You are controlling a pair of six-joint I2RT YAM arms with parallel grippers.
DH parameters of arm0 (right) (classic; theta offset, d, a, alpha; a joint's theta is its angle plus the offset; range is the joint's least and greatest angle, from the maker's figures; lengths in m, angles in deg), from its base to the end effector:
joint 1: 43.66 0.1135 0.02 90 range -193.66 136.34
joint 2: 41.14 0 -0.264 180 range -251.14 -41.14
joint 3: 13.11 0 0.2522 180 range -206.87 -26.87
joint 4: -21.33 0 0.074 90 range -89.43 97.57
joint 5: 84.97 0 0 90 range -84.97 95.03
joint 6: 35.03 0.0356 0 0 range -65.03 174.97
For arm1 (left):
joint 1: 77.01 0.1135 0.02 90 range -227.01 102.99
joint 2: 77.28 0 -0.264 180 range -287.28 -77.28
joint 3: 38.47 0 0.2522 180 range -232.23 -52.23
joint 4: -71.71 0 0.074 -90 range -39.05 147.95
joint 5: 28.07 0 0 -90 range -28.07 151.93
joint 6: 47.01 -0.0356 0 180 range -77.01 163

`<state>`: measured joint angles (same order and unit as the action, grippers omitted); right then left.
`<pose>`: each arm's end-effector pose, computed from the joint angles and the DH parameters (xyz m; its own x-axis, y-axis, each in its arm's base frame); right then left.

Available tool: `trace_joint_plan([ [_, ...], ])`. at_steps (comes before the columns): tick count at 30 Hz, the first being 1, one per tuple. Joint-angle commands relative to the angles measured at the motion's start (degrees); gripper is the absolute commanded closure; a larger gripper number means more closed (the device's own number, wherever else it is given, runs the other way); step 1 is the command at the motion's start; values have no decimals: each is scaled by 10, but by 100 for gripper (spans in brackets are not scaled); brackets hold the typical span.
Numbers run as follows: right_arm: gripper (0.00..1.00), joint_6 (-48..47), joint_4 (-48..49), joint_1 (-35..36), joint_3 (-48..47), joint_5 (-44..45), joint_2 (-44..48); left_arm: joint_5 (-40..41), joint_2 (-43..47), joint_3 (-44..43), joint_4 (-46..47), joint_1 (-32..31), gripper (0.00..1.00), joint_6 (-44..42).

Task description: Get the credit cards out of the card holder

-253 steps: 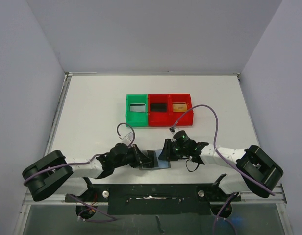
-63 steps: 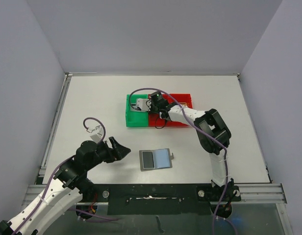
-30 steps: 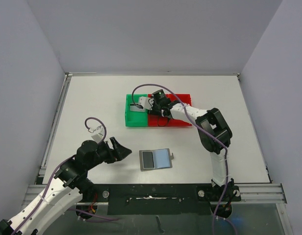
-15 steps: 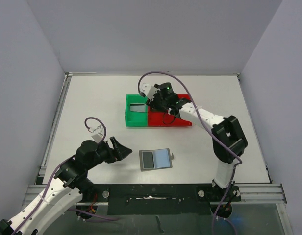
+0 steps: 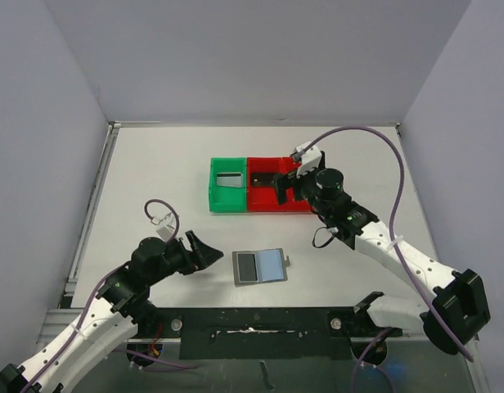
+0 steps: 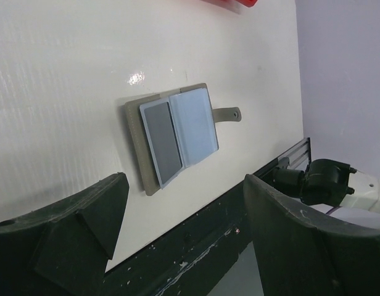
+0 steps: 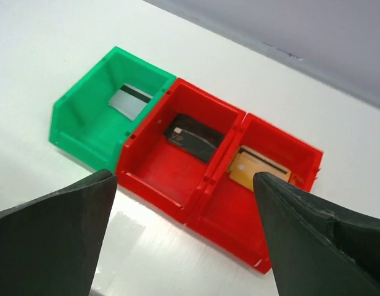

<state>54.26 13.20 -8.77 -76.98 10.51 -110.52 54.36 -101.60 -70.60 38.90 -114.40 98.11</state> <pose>0.2352 0.1599 0.3106 -0.1873 -0.1457 -0.9714 -0.4956 0.8678 -0.0346 0.0991 -0.0817 0.2103 -0.7636 -0.4399 -0.4726 0.1230 0.6195 -0.7753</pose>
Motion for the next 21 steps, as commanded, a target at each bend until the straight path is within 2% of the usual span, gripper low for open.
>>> trace_joint_plan([
  [1, 2, 179, -35, -5, 29, -12, 55, -27, -2, 20, 100, 3, 26, 26],
  [3, 2, 212, -22, -5, 62, -56, 82, -40, -14, 31, 130, 2, 27, 33],
  [7, 2, 314, 86, -6, 168, -188, 135, -55, -57, 39, 175, 3, 30, 38],
  [12, 2, 422, 157, 0, 246, -283, 107, -69, -110, 38, 212, 2, 33, 39],
  [14, 3, 440, 151, 25, 260, -256, 98, -71, -127, 39, 219, 2, 34, 39],
  [19, 1, 462, 83, 115, 255, -110, 91, -72, -162, 34, 224, -1, 37, 32],
  [21, 5, 485, 76, 126, 256, -92, 81, -77, -174, 38, 256, -4, 40, 41],
])
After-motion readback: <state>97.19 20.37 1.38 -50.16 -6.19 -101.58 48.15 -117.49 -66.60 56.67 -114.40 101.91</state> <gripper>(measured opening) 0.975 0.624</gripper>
